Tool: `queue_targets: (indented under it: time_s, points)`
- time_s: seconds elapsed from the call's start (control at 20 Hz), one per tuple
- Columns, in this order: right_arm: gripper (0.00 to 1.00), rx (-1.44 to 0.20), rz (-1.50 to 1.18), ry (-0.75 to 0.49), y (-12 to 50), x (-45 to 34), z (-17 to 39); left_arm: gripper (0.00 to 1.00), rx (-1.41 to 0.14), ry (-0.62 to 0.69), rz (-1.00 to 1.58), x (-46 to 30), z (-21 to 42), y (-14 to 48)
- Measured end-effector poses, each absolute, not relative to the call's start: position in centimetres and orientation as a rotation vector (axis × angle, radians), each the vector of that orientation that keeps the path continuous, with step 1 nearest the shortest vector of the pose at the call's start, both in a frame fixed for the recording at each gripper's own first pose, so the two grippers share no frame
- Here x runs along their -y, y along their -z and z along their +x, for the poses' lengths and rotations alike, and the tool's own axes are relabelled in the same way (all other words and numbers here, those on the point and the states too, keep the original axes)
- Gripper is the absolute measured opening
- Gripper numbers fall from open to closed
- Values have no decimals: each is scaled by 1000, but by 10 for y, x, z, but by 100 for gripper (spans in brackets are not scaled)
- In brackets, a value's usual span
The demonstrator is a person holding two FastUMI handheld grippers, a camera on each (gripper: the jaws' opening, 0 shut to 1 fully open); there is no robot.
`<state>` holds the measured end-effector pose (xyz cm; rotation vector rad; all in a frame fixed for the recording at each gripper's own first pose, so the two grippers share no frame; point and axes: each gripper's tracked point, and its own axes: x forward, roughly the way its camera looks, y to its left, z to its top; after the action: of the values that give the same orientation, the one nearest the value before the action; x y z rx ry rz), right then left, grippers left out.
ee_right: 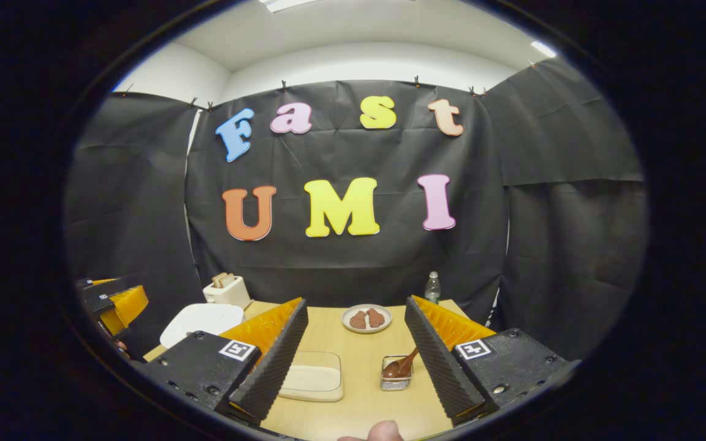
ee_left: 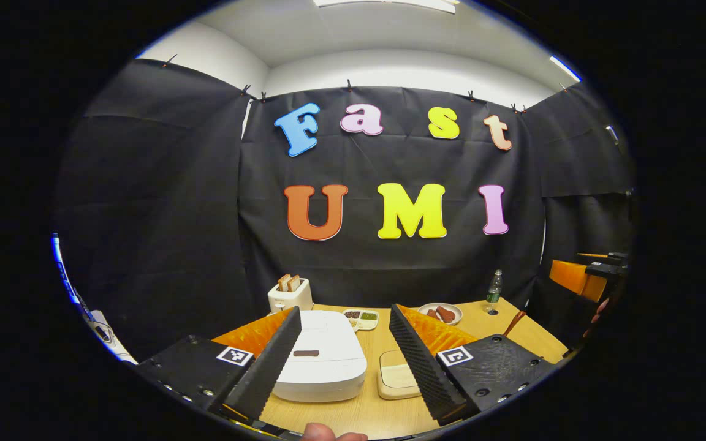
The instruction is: Close the left gripper, press the button to open the rice cooker; take a wooden spoon from the chopstick holder with the right hand, scoop a spoonful of rice and pour it into the rice cooker, then put the wooden spoon back into the chopstick holder.
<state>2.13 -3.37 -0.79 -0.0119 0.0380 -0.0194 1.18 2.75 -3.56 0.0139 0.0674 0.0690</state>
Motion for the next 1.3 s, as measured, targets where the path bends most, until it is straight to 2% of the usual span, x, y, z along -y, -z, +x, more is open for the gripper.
queue_targets:
  time_s: [0.25,0.45,0.6,0.7,0.75,0.8,0.85,0.95,1.05,1.3]
  points:
    - [100,-65,-18,16,14,34,41,94,-148,-75,-29,-40,33,57]
    - [100,-71,-17,17,18,43,57,94,-332,-67,-68,-56,55,99]
    - [100,-79,-3,40,25,58,66,91,-456,-67,-98,-70,67,121]
    - [100,-93,5,59,33,71,69,79,-511,-78,-100,-83,74,130]
    - [100,-101,4,69,36,76,70,56,-532,-81,-103,-88,81,133]
    - [100,-107,5,76,40,81,72,53,-559,-72,-110,-90,87,137]
    - [100,-113,8,83,41,85,74,35,-594,-51,-119,-89,89,140]
    - [100,-126,20,92,47,92,77,33,-643,-34,-101,-90,93,149]
    - [100,-137,35,100,51,97,80,0,-688,-37,-132,-95,105,166]
    - [100,-155,46,127,60,116,83,0,-787,-23,-156,-102,124,199]
